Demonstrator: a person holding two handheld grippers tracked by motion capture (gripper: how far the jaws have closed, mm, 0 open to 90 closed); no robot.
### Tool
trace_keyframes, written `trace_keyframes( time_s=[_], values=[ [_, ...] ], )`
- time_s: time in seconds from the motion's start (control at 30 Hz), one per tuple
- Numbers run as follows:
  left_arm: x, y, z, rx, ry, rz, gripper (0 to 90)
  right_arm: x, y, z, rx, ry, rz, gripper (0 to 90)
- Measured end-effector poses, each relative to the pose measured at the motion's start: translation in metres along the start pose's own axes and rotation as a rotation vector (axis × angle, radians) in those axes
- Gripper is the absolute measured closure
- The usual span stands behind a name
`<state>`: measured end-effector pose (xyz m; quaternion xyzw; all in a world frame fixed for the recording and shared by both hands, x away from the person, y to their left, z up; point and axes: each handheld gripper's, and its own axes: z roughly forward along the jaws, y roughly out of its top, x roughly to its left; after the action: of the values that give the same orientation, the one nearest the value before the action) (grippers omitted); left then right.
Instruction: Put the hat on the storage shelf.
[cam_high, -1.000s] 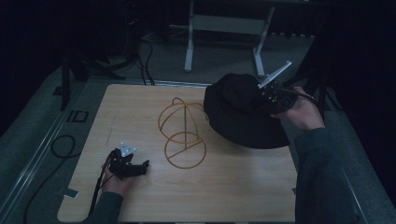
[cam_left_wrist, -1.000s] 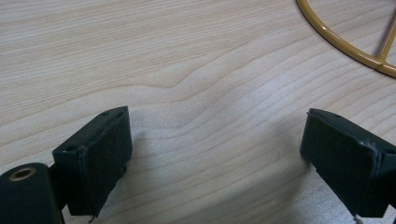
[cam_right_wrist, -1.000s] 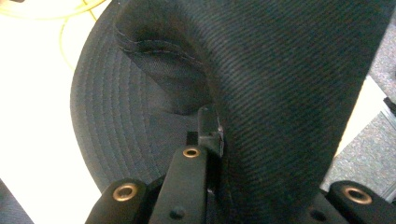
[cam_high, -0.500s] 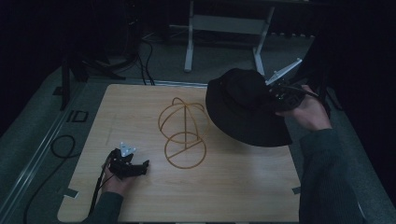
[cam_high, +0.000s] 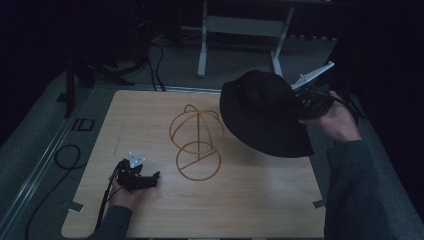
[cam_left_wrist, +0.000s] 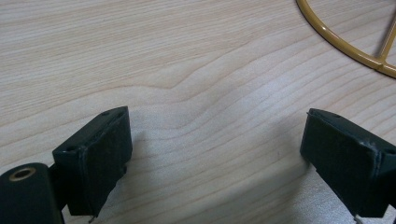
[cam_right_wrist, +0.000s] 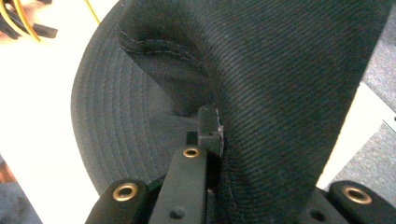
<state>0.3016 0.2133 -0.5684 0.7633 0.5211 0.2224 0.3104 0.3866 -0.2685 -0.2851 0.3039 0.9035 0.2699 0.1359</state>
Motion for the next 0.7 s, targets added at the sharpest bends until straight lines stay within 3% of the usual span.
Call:
trace_keyframes(
  time_s=[0.7],
  values=[
    [0.0001, 0.0000, 0.0000, 0.000, 0.000, 0.001, 9.4, 0.0065, 0.0074, -0.0075, -0.073, 0.067, -0.014, 88.1]
  ],
)
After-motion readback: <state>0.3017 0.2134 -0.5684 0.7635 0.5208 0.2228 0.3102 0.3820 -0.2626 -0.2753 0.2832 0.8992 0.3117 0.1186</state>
